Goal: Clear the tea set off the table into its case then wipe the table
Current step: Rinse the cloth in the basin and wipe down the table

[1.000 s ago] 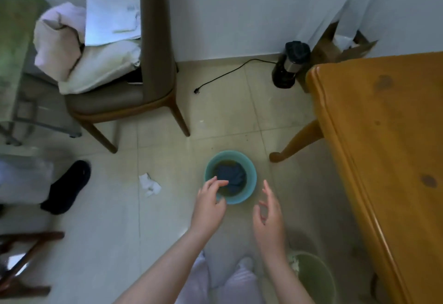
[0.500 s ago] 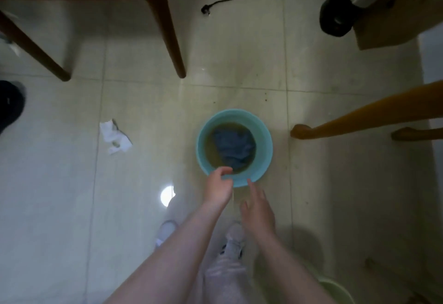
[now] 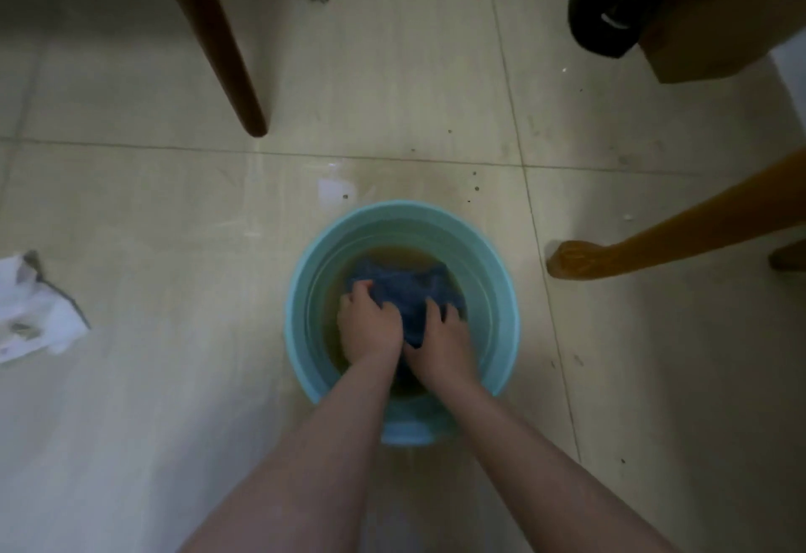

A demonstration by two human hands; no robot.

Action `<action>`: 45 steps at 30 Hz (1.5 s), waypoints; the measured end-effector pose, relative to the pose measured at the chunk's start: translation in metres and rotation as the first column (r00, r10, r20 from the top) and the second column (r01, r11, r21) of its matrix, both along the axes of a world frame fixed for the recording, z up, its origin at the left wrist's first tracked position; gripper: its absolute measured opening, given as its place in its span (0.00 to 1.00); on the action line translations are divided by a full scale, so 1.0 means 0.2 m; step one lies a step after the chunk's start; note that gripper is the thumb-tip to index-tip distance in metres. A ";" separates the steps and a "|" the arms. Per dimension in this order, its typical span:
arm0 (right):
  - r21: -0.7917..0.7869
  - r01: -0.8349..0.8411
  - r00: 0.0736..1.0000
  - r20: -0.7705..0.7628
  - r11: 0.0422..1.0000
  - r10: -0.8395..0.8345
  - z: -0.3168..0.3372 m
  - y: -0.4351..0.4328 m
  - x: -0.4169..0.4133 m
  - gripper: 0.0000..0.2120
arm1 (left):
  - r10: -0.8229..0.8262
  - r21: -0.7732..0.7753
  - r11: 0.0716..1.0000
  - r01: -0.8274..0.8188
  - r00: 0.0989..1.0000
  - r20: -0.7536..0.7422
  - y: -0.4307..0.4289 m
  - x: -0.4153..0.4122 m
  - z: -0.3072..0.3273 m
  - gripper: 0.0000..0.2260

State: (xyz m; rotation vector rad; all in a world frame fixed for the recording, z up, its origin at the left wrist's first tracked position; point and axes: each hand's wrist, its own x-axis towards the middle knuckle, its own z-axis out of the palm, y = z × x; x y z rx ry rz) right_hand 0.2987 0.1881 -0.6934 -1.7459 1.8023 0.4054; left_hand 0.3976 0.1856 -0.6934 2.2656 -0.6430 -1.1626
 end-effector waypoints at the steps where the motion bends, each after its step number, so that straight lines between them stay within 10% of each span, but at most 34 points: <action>1: -0.018 -0.003 1.000 -0.016 1.000 0.002 -0.04 -0.01 0.01 0.39 | -0.030 -0.016 0.999 0.031 0.998 0.046 -0.03 0.00 -0.03 0.15; 7: -0.140 -0.048 0.993 -0.117 0.989 0.032 -0.15 -0.05 0.07 0.38 | -0.130 -0.038 0.989 0.145 0.958 0.257 -0.03 -0.01 -0.16 0.21; 12: -0.158 0.178 0.977 0.143 0.971 -0.156 -0.17 -0.08 0.05 0.16 | 0.032 -0.064 0.998 -0.029 0.998 0.051 0.07 -0.03 -0.17 0.24; 16: 0.239 0.618 0.544 0.557 0.749 -0.627 -0.12 -0.12 0.04 0.14 | 0.216 -0.081 0.969 -0.235 0.957 -0.196 0.07 -0.05 -0.20 0.12; 18: 0.361 0.643 0.392 0.603 0.676 -0.695 -0.06 -0.17 0.06 0.12 | 0.362 0.019 0.919 -0.395 0.819 -0.445 0.02 -0.05 -0.21 0.15; 22: 0.362 0.522 0.438 0.663 0.772 -0.607 0.13 -0.19 0.06 0.17 | 0.447 0.260 0.827 -0.498 0.302 -0.842 -0.03 -0.07 -0.08 0.29; 27: 0.391 0.277 0.547 0.687 0.878 -0.479 0.26 -0.13 0.02 0.11 | 0.282 0.236 0.891 -0.387 0.066 -0.957 -0.03 0.02 0.05 0.27; 32: 0.171 0.228 0.826 0.486 0.958 -0.284 0.21 -0.08 0.03 0.23 | 0.210 0.086 0.836 -0.542 0.171 -0.963 -0.08 0.03 0.05 0.06; 38: 0.078 0.181 0.918 0.345 0.980 -0.197 0.15 -0.04 0.09 0.19 | 0.228 -0.069 0.848 -0.526 0.479 -0.848 -0.07 0.04 0.02 0.13; 45: -0.176 0.160 0.987 0.052 0.971 -0.153 0.14 -0.02 0.10 0.10 | 0.230 -0.055 0.886 -0.460 0.539 -0.811 -0.11 -0.02 0.11 0.20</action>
